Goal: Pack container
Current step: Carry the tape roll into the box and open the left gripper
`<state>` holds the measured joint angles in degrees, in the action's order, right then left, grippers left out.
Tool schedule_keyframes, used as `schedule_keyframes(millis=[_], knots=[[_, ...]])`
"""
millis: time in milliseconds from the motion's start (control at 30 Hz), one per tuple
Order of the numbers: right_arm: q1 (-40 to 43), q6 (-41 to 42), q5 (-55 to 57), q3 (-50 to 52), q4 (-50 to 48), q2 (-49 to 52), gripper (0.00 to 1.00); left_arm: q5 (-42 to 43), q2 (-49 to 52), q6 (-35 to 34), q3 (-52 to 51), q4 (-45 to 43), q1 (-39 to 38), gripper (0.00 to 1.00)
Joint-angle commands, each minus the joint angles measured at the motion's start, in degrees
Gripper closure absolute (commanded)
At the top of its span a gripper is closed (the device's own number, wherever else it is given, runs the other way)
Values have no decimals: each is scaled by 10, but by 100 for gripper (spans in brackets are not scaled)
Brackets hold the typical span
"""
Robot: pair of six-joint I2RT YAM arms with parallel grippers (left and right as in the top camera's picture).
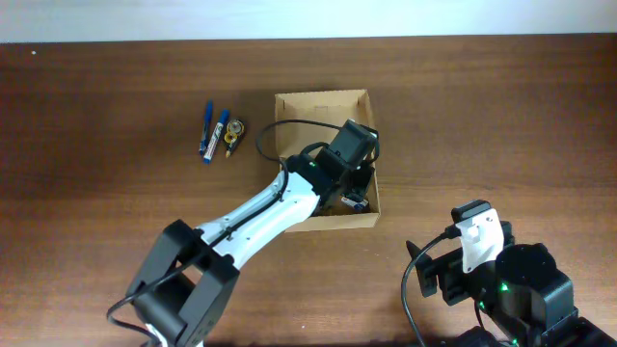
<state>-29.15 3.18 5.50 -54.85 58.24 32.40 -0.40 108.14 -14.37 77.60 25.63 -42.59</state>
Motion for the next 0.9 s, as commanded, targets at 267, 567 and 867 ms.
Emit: schedule_keyframes(millis=[267, 567, 867], knots=[[-5, 2, 3, -1, -2, -4, 1, 0, 7, -6, 17, -25, 0, 39], [-5, 2, 3, -1, -2, -4, 1, 0, 7, -5, 17, -25, 0, 31], [-5, 2, 3, -1, -2, -4, 1, -88, -83, 9, 40, 30, 0, 31]])
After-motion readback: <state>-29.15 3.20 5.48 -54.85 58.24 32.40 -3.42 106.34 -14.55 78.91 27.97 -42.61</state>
